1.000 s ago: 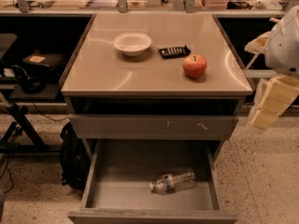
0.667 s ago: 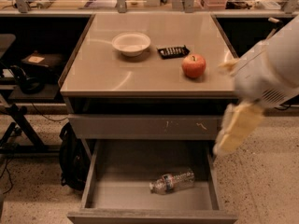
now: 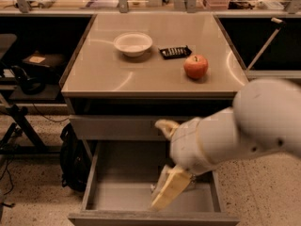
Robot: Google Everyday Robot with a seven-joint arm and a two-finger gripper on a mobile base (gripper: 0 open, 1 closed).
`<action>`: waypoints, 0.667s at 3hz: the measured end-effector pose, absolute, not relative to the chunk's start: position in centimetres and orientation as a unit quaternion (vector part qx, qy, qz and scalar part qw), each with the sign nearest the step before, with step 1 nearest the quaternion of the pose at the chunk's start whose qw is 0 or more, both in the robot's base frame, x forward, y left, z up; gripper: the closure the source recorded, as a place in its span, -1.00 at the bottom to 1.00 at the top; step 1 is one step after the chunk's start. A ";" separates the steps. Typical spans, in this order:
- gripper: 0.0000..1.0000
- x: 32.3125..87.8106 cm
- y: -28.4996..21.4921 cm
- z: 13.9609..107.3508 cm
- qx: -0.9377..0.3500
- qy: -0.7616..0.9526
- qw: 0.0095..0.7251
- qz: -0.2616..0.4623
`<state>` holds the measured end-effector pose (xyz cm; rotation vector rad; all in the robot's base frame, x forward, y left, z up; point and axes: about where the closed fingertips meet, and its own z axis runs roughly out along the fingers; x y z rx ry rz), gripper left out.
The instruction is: Pick water bottle from middle drawer and place on counter
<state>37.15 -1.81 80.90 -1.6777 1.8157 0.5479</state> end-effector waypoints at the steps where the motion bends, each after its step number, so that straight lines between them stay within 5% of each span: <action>1: -1.00 33.2 6.8 74.0 -0.610 0.672 0.283 0.311; 2: -1.00 30.5 9.5 70.6 -0.616 0.663 0.265 0.333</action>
Offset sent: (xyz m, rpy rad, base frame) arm -0.0286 0.0667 -0.0537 0.1204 0.1179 0.0355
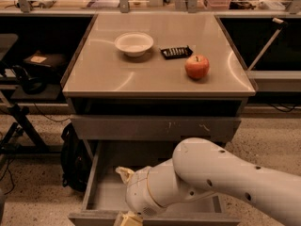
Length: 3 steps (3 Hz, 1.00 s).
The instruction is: Pick water bottle from middle drawer and place on counter
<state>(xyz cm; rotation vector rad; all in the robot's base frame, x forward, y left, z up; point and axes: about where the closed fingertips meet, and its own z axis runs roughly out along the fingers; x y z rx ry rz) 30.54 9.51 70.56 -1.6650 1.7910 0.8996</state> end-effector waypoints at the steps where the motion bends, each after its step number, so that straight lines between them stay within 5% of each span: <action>1: -1.00 30.2 8.8 69.2 -0.605 0.695 0.256 0.291; 3: -1.00 40.8 -0.1 74.2 -0.544 0.767 0.330 0.082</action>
Offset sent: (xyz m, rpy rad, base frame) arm 0.1477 -0.1720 -0.0016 -0.5458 -0.4330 -0.5323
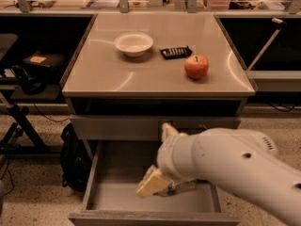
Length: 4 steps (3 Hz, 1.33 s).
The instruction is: Pick water bottle from middle drawer and place on counter
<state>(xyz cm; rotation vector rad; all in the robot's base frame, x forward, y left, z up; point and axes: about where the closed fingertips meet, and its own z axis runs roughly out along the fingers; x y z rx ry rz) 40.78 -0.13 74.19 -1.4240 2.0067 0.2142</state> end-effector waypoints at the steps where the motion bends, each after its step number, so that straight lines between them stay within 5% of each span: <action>1: -1.00 42.6 -4.8 74.5 -0.516 0.788 0.331 0.048; 2: -1.00 42.7 -6.3 74.7 -0.497 0.797 0.342 0.037; 4: -1.00 47.6 -19.9 80.5 -0.552 0.771 0.309 -0.072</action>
Offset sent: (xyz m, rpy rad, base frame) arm 0.0202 -0.0849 0.0091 -0.0164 -0.0669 -0.2060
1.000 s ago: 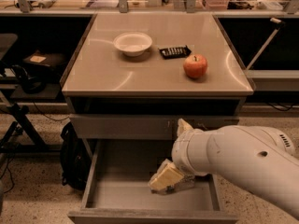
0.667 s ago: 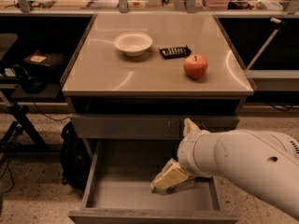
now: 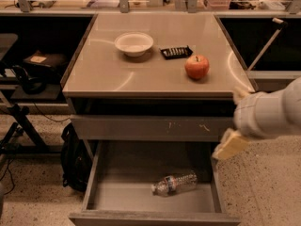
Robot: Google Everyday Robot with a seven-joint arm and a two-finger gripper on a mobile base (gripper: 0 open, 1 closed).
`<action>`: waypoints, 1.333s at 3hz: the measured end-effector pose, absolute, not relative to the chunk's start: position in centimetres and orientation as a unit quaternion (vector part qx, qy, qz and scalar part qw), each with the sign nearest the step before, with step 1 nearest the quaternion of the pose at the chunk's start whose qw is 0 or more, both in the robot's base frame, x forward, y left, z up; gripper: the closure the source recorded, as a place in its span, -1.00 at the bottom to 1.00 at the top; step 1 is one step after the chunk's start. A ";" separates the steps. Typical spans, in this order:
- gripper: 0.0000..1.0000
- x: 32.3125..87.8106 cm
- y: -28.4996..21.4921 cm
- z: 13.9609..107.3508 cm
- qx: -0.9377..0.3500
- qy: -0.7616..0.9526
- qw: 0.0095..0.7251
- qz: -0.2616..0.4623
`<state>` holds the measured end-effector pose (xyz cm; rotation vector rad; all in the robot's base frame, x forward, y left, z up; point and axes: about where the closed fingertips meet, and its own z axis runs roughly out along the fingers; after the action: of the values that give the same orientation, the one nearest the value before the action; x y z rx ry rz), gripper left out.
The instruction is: Pick water bottle from middle drawer and place on counter
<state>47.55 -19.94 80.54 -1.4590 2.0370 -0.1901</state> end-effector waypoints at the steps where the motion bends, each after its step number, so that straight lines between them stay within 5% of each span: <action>1: -1.00 47.9 -22.1 83.6 -0.549 0.773 0.307 -0.082; 4: -1.00 45.3 -22.8 70.0 -0.661 0.705 0.258 0.016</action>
Offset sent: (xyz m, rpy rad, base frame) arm -0.0275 -0.0015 -0.0440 -0.1467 0.0401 0.4632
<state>45.33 -22.85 70.03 -1.7915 1.9117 0.0440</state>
